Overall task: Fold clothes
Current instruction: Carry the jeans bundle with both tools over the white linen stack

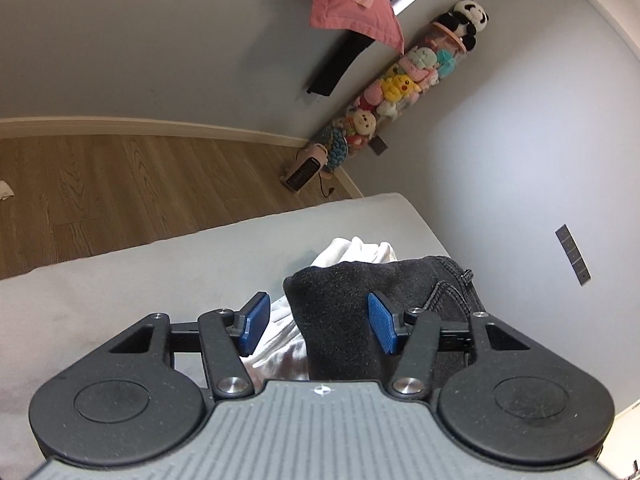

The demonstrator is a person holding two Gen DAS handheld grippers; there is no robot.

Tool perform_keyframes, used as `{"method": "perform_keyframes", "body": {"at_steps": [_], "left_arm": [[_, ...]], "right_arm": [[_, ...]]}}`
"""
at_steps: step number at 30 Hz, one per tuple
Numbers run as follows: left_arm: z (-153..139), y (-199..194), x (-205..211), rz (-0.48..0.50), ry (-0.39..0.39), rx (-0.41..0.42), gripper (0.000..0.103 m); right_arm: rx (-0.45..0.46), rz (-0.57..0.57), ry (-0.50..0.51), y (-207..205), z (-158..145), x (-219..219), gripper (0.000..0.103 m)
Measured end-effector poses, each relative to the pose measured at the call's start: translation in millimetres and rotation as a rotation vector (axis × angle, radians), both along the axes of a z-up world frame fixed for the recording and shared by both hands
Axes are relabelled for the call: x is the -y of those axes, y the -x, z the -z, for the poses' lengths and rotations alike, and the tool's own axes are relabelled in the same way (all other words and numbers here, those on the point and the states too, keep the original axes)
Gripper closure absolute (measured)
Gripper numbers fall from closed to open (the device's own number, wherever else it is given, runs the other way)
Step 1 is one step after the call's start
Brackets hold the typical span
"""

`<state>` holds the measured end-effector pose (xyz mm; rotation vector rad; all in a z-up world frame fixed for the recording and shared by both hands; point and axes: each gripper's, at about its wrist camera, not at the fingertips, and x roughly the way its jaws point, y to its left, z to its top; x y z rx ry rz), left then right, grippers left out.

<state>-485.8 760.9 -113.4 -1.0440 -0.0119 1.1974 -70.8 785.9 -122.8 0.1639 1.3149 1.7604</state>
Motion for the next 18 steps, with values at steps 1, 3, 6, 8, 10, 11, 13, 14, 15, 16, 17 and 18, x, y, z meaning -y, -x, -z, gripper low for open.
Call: {"method": "perform_keyframes", "body": {"at_steps": [1, 3, 6, 8, 10, 11, 13, 14, 15, 16, 17, 18], "left_arm": [[0, -1, -3, 0.015, 0.003, -0.003, 0.040], [1, -2, -8, 0.032, 0.010, -0.006, 0.043], [0, -4, -12, 0.047, 0.005, -0.021, 0.056], [-1, -6, -11, 0.061, -0.007, -0.036, 0.068], [-6, -9, -7, 0.071, -0.027, -0.059, 0.074], [-11, -12, -4, 0.078, -0.040, -0.073, 0.077], [-20, -16, 2, 0.087, -0.062, -0.086, 0.079], [-25, -18, 6, 0.090, -0.071, -0.087, 0.080], [-31, -20, 9, 0.093, -0.080, -0.088, 0.080], [-36, -22, 13, 0.098, -0.095, -0.094, 0.081], [-41, -24, 17, 0.102, -0.109, -0.099, 0.081], [-47, -26, 21, 0.107, -0.124, -0.103, 0.081]], "right_arm": [[-0.020, 0.005, 0.004, 1, 3, -1, 0.023], [-0.058, 0.015, 0.006, 4, 9, -2, 0.025], [-0.058, 0.031, -0.023, 8, 11, -1, 0.034], [-0.015, 0.029, -0.036, 12, 6, -1, 0.047], [0.042, 0.014, -0.053, 17, -4, -2, 0.055], [0.077, 0.003, -0.064, 20, -11, -3, 0.059], [0.144, -0.021, -0.085, 25, -26, -3, 0.064], [0.167, -0.029, -0.092, 27, -34, -3, 0.066], [0.182, -0.035, -0.097, 28, -40, -4, 0.067], [0.196, -0.041, -0.104, 29, -47, -4, 0.069], [0.208, -0.047, -0.114, 29, -55, -5, 0.069], [0.221, -0.053, -0.123, 30, -62, -5, 0.070]]}}
